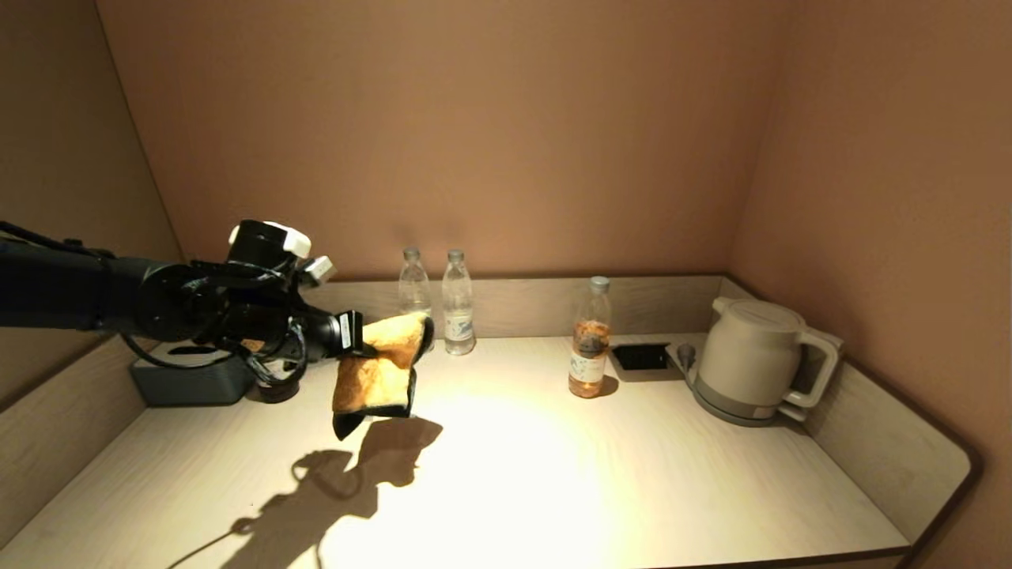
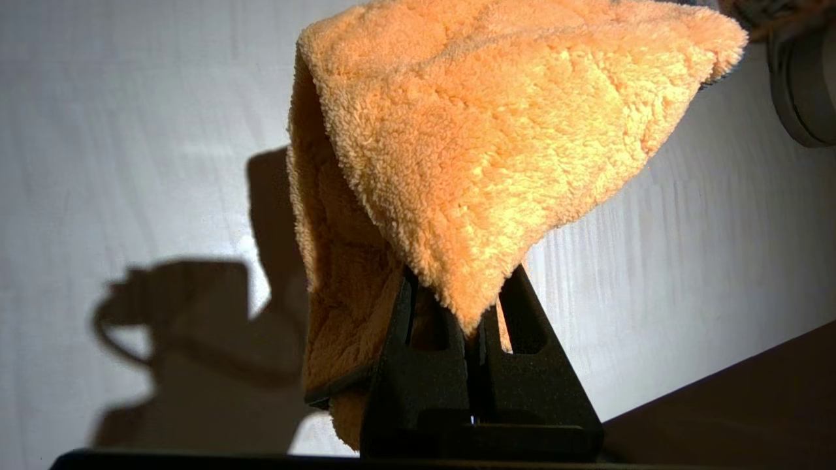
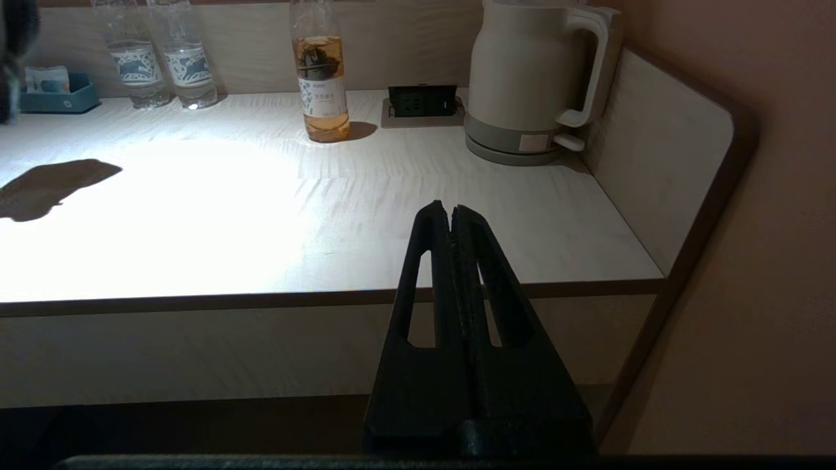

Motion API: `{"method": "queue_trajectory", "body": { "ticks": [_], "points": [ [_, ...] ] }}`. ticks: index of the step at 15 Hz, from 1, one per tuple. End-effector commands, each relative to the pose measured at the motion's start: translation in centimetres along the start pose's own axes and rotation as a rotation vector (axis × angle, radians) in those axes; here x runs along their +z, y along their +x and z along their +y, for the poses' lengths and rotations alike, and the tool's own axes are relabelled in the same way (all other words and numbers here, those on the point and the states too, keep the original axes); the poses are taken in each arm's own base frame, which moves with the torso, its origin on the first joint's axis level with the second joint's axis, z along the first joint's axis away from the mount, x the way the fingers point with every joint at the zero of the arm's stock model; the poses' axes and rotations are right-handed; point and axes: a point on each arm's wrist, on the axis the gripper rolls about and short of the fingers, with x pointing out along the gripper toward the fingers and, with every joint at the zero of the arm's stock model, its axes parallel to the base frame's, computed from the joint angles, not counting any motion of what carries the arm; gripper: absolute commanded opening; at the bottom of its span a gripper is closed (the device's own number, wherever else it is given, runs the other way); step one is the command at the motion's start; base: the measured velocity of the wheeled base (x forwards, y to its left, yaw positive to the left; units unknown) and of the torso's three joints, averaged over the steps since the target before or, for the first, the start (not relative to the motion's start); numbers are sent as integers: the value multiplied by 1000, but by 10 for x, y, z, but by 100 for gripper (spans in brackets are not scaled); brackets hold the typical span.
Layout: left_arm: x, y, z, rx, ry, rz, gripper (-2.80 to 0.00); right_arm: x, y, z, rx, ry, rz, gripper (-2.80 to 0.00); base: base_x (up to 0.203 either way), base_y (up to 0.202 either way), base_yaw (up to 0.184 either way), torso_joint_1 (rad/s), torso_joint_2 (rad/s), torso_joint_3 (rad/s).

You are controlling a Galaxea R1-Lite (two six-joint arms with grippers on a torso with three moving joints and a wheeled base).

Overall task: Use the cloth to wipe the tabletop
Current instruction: Sweep the stains on the table

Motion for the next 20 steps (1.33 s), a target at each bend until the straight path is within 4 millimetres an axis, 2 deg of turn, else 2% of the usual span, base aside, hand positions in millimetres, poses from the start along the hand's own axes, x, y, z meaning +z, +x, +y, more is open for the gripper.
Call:
{"method": "queue_trajectory", "body": {
  "ticks": [1, 3, 7, 13, 20],
  "points": [
    [-22, 38, -6, 75, 21, 67, -280, 0, 0, 0, 1, 0, 0, -280, 0, 0, 0, 0, 0, 0],
    [-30, 58, -8, 103, 29, 92, -280, 0, 0, 0, 1, 0, 0, -280, 0, 0, 0, 0, 0, 0],
    [-36, 81, -11, 135, 19, 98, -280, 0, 0, 0, 1, 0, 0, -280, 0, 0, 0, 0, 0, 0],
    [-37, 104, -15, 199, 23, 67, -280, 0, 0, 0, 1, 0, 0, -280, 0, 0, 0, 0, 0, 0],
    [-39, 144, -24, 300, 51, 30, -280, 0, 0, 0, 1, 0, 0, -280, 0, 0, 0, 0, 0, 0]
  ]
}}
